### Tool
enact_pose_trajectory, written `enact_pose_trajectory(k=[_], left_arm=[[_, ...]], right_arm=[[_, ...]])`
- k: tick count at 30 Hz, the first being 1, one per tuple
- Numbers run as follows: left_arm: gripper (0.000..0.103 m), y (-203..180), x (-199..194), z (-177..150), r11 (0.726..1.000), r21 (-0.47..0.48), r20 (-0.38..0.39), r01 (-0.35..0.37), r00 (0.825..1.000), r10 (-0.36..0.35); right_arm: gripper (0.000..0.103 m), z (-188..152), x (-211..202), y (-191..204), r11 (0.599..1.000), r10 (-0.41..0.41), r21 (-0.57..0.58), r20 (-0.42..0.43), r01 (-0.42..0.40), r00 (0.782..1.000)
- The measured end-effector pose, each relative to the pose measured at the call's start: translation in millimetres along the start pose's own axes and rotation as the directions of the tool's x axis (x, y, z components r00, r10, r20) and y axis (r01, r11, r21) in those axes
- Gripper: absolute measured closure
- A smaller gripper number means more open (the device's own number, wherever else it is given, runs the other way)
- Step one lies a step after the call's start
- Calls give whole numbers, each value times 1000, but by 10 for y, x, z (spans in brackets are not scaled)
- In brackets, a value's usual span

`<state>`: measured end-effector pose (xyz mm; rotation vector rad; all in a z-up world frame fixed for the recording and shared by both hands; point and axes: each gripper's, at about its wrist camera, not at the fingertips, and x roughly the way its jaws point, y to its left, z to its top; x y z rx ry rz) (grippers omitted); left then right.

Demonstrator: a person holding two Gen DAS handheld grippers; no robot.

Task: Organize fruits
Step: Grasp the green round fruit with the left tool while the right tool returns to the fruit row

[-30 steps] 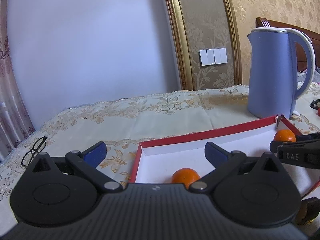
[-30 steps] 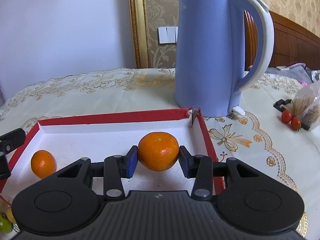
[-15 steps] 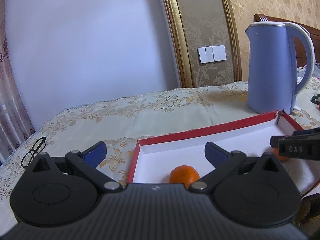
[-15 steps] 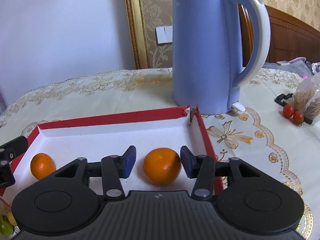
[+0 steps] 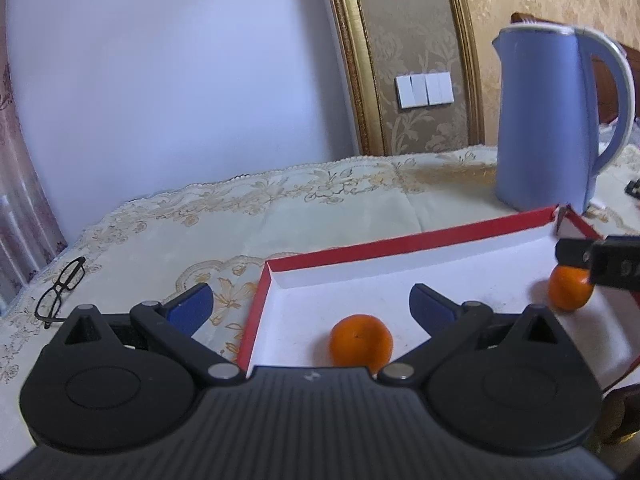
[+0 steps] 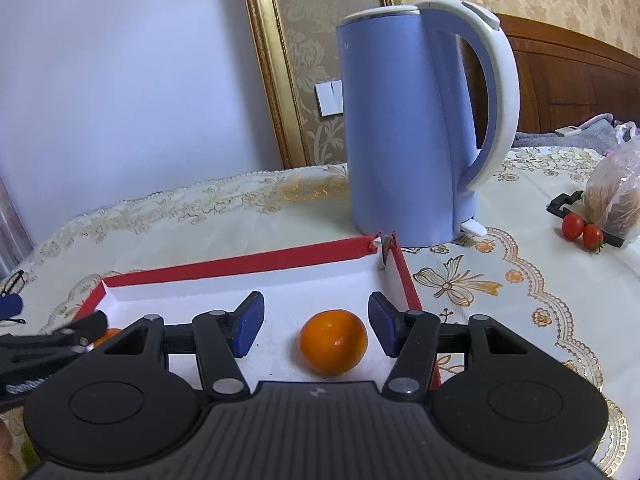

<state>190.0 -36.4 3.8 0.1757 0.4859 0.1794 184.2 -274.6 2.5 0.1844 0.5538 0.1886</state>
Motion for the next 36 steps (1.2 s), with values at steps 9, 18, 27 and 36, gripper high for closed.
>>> enact_pose_trajectory(k=[9, 18, 27, 36], left_arm=[[0, 172, -189, 44, 1000, -21, -27, 13, 1000, -14], [0, 772, -884, -540, 968, -105, -29, 228, 972, -233], [3, 781, -992, -905, 978, -11, -9, 211, 978, -211], [28, 769, -742, -928, 973, 2, -81, 232, 970, -231]], right_arm=[[46, 5, -59, -41, 999, 31, 25, 19, -32, 999], [46, 55, -269, -81, 993, 99, 50, 86, -104, 991], [31, -346, -1085, -170, 993, 83, 67, 204, -98, 975], [31, -814, -1413, -234, 990, 101, 85, 141, -113, 985]])
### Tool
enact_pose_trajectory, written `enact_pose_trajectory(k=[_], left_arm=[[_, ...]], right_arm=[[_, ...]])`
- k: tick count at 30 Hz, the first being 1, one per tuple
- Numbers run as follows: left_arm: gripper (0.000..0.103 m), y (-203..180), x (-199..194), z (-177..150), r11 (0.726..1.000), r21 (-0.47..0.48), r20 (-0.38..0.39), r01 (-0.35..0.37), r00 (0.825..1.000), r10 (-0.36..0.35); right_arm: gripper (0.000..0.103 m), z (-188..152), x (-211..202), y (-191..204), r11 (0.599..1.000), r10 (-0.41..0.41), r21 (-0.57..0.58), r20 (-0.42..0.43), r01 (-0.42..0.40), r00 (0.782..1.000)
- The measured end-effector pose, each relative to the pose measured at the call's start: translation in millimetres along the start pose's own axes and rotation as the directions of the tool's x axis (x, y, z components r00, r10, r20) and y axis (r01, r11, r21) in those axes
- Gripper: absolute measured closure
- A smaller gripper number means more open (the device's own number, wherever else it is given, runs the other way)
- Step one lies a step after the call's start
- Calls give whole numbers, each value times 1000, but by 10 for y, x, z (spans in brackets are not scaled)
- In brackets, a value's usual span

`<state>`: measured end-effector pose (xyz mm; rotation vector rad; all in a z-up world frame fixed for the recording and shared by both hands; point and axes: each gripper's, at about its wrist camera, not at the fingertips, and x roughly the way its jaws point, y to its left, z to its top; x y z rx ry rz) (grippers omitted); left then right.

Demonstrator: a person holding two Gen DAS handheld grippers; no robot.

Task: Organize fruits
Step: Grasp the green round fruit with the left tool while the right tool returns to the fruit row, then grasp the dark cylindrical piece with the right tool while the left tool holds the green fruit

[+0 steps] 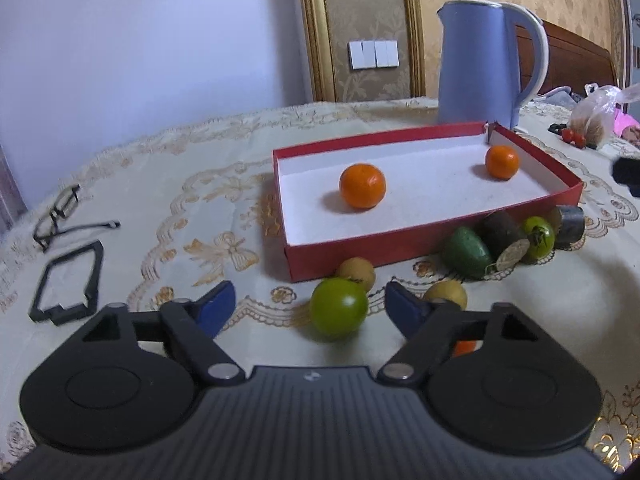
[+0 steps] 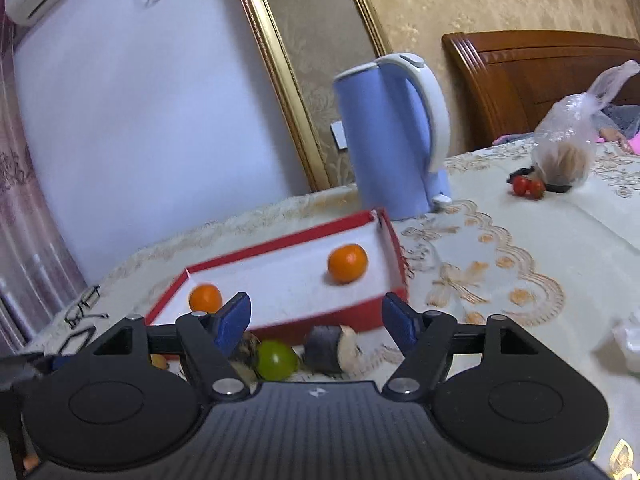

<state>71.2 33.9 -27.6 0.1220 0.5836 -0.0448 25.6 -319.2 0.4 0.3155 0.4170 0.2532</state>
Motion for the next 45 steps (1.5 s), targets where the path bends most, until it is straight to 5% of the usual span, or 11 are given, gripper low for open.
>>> enact_pose_trajectory(k=[9, 24, 36, 45], left_arm=[[72, 36, 192, 11, 996, -31, -83, 87, 993, -90], [73, -124, -177, 131, 999, -43, 20, -23, 1000, 24], [72, -304, -202, 135, 1000, -6, 36, -8, 999, 8], [72, -289, -175, 146, 1000, -13, 21, -8, 1000, 8]], right_arm=[[31, -117, -28, 21, 1000, -9, -8, -21, 9, 1000], [31, -184, 290, 193, 970, -167, -197, -102, 145, 981], [45, -181, 637, 309, 958, -203, -237, -170, 160, 964], [66, -214, 785, 323, 962, -214, -218, -227, 165, 950]])
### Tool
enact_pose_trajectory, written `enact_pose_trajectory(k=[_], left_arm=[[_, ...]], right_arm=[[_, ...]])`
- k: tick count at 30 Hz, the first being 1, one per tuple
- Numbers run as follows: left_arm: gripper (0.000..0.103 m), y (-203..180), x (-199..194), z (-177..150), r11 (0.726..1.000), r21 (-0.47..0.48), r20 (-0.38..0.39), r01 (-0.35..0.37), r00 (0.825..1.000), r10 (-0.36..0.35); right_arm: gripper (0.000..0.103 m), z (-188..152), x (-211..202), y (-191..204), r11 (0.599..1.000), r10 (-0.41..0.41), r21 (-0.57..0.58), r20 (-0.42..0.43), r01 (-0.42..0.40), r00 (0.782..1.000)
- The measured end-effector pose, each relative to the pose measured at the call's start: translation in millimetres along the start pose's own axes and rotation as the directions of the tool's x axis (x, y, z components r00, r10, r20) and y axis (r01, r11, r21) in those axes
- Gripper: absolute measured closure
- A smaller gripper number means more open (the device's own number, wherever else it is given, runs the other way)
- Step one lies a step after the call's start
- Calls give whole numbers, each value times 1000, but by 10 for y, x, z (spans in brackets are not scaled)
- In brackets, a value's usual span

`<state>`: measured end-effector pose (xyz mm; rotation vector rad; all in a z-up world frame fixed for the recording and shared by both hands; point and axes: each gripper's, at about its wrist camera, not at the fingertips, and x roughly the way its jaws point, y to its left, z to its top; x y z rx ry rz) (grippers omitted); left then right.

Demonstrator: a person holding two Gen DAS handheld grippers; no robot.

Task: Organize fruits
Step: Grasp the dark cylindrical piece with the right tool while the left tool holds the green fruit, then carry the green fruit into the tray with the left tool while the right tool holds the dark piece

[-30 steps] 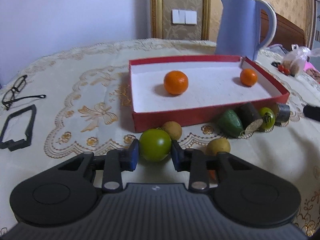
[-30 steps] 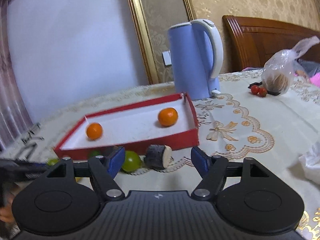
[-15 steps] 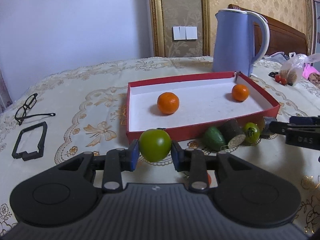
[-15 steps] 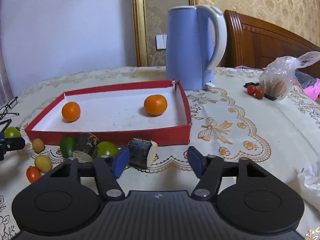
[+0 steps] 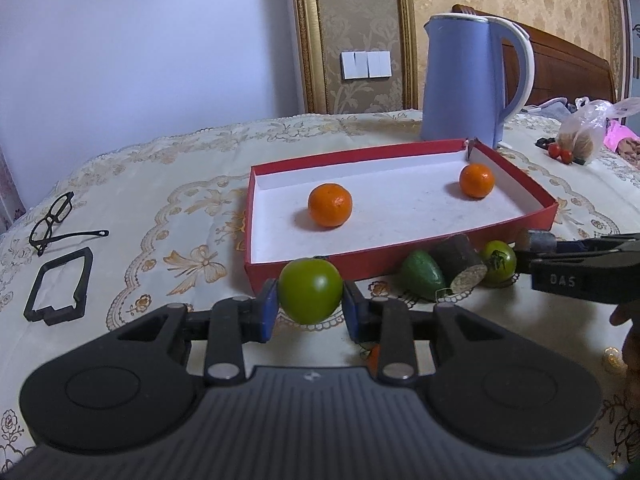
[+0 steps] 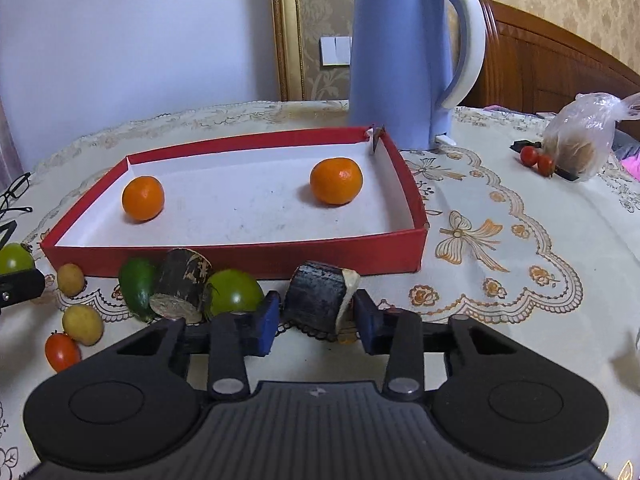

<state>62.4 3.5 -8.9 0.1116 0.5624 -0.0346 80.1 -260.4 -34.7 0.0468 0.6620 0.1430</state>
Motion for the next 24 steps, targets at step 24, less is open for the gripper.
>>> enact_pose_trajectory(k=[24], left_arm=[[72, -114, 288, 154, 967, -10, -60, -255, 965, 254]], right_arm=[[66, -193, -587, -118, 997, 73, 29, 139, -78, 988]])
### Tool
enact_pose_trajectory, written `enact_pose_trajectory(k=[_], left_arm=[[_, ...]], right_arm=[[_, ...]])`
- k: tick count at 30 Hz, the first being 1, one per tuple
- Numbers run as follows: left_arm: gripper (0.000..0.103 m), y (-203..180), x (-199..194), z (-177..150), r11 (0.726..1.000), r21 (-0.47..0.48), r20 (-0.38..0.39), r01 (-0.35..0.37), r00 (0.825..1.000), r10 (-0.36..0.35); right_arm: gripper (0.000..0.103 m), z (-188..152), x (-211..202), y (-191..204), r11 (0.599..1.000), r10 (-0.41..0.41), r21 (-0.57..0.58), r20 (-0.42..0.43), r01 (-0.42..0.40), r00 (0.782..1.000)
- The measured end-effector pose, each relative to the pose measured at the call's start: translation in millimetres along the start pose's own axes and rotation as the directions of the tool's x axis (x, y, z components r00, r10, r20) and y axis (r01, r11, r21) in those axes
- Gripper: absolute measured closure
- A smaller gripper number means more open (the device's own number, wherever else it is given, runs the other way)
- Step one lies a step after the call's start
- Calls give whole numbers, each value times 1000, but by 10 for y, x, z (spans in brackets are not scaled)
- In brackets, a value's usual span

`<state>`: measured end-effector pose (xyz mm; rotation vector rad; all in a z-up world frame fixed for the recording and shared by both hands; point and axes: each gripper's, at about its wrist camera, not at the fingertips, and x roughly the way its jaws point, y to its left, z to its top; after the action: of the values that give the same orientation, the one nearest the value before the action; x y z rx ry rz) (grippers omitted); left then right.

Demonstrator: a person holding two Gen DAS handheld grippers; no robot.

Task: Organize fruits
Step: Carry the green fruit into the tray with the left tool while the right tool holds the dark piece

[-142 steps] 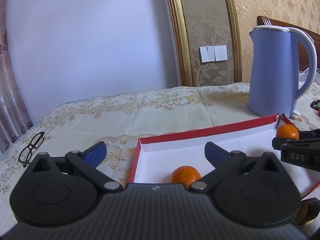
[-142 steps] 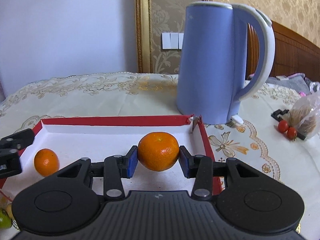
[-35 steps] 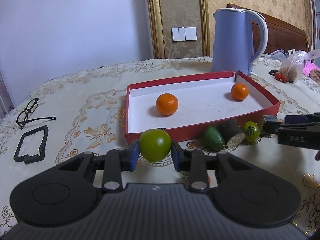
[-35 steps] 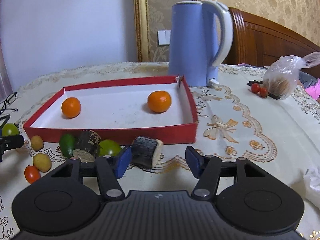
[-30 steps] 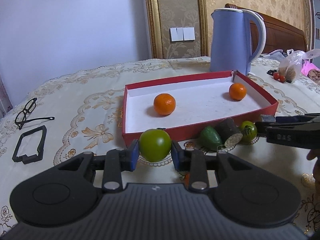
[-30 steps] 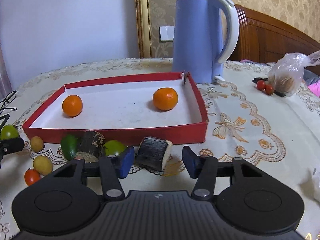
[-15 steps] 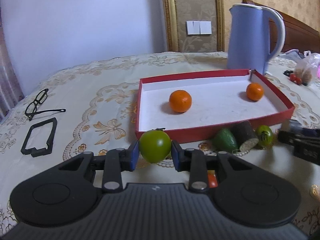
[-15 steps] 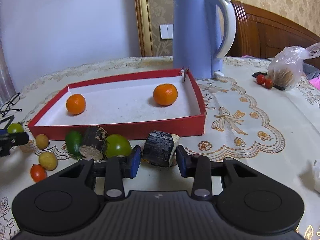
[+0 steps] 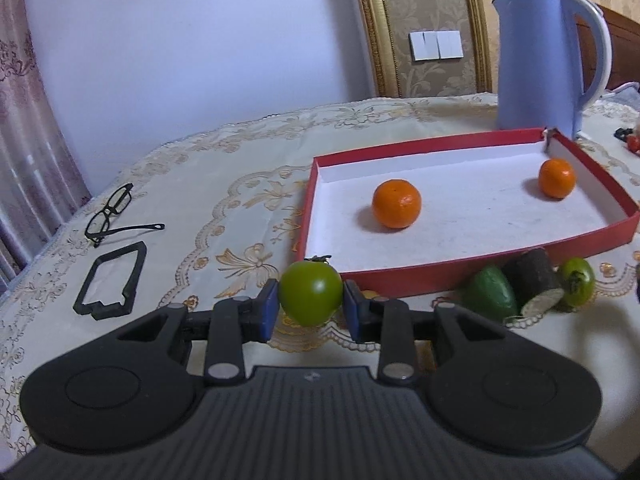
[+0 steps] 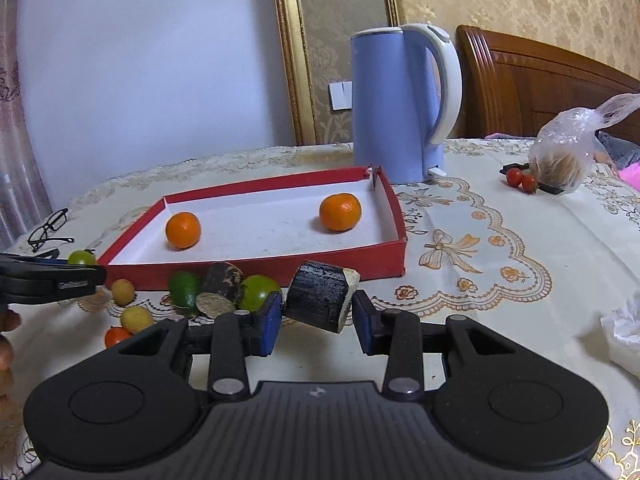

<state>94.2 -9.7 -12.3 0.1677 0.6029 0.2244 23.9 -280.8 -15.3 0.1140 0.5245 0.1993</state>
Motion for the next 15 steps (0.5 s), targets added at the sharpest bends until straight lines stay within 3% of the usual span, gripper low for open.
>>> enact_pose_trajectory(k=[15], left_arm=[[71, -96, 94, 53, 995, 44, 18, -89, 996, 89]], right_arm=[[66, -21, -43, 43, 999, 41, 4, 9, -41, 999]])
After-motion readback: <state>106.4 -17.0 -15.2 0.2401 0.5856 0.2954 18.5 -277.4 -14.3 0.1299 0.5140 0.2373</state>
